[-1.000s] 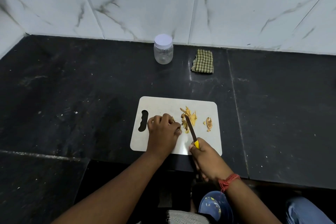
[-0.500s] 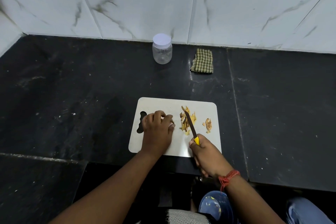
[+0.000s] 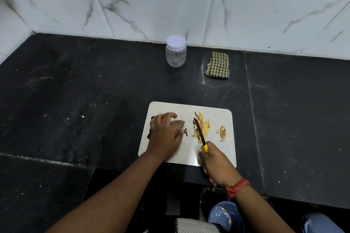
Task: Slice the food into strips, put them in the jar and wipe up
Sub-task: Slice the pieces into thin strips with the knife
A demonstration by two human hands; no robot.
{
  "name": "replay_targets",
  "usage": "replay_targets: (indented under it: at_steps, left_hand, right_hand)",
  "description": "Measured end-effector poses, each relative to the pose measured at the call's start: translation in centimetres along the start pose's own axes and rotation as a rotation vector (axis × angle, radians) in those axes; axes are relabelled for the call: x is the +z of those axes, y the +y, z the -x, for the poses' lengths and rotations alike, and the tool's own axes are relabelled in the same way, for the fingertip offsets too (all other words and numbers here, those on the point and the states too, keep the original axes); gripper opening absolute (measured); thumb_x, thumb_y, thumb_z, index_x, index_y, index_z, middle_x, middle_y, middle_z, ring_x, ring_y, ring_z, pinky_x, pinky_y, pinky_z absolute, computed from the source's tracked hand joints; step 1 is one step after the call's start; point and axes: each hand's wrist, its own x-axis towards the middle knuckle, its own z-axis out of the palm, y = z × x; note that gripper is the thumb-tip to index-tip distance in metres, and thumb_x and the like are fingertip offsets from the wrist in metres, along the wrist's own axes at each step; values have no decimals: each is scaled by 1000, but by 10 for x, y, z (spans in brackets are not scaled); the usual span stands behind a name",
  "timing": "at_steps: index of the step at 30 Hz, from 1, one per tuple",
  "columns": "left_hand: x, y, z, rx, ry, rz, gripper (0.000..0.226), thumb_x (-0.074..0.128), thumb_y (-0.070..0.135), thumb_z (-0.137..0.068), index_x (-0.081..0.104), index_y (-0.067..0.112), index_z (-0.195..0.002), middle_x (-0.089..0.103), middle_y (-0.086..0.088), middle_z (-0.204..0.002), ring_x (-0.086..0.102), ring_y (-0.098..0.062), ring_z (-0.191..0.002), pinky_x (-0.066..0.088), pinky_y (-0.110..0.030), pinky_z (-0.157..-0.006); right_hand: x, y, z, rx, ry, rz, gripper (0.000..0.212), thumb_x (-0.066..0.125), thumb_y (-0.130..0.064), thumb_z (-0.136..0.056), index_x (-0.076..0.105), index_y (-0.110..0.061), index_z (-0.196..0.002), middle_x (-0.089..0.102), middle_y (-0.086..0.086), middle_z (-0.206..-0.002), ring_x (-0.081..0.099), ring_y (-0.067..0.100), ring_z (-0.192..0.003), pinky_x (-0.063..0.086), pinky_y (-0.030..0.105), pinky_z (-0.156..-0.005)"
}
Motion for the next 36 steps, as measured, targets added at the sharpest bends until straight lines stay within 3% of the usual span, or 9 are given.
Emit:
replay_targets:
  at_steps: [3,6,12,19,25,29,32,36]
  left_hand:
    - [2,-1,0,-10,-4,-5,8,69,34,-87,71,32,-94,55,5,-126,43,-22,-119,33,-48,-103]
    - [2,2,-2,-18,-13,-18,7,69,38,-86,70,33,-90,55,3,-125,43,-24,-118,33,-49,-102]
    - [6,2,-6,-65,-30,3,10,71,38,-83,68,34,-90,54,4,-122,44,-25,-117,32,-49,-104]
    - [10,5,-6,-124,-84,-46,34,64,44,-84,60,29,-115,46,-1,-133,38,-28,-127,26,-52,-111]
    - [11,8,-6,-106,-185,-146,63,47,46,-90,33,31,-150,16,-12,-163,8,-34,-151,5,-59,-120]
    - [13,8,-8,-91,-224,-169,68,42,46,-95,19,29,-157,4,-13,-167,-4,-34,-154,-1,-58,-122]
    - [15,7,-8,-70,-234,-177,70,35,45,-94,13,29,-159,-1,-14,-167,-9,-35,-154,-3,-56,-122]
    - [18,6,-11,8,-236,-201,71,35,40,-94,9,35,-160,-6,-14,-168,-13,-36,-153,-4,-55,-123]
  right_hand:
    - [8,3,-4,-17,7,122,16,37,-30,-102,37,-17,-93,51,11,-65,42,21,-40,36,25,-37]
    - [14,5,-8,-42,23,254,14,37,-26,-102,38,-12,-96,54,12,-72,46,22,-51,41,32,-47]
    - [20,2,-11,-42,9,330,9,36,-18,-100,35,-11,-95,51,9,-72,44,19,-51,35,28,-47]
    - [24,2,-12,-86,34,420,5,36,-12,-100,34,-11,-96,45,1,-70,46,22,-63,30,31,-58]
    - [28,0,-13,-86,38,434,4,33,-11,-100,32,-12,-96,49,6,-75,47,27,-69,31,33,-60]
    - [30,0,-14,-87,55,477,4,32,-9,-100,31,-12,-98,56,12,-80,48,29,-69,27,34,-60]
    - [34,2,-17,-89,69,516,6,34,-5,-99,35,-9,-103,64,22,-93,60,37,-81,27,33,-60]
    - [36,6,-22,-78,52,600,28,36,4,-93,37,1,-121,65,21,-97,60,33,-80,31,30,-61]
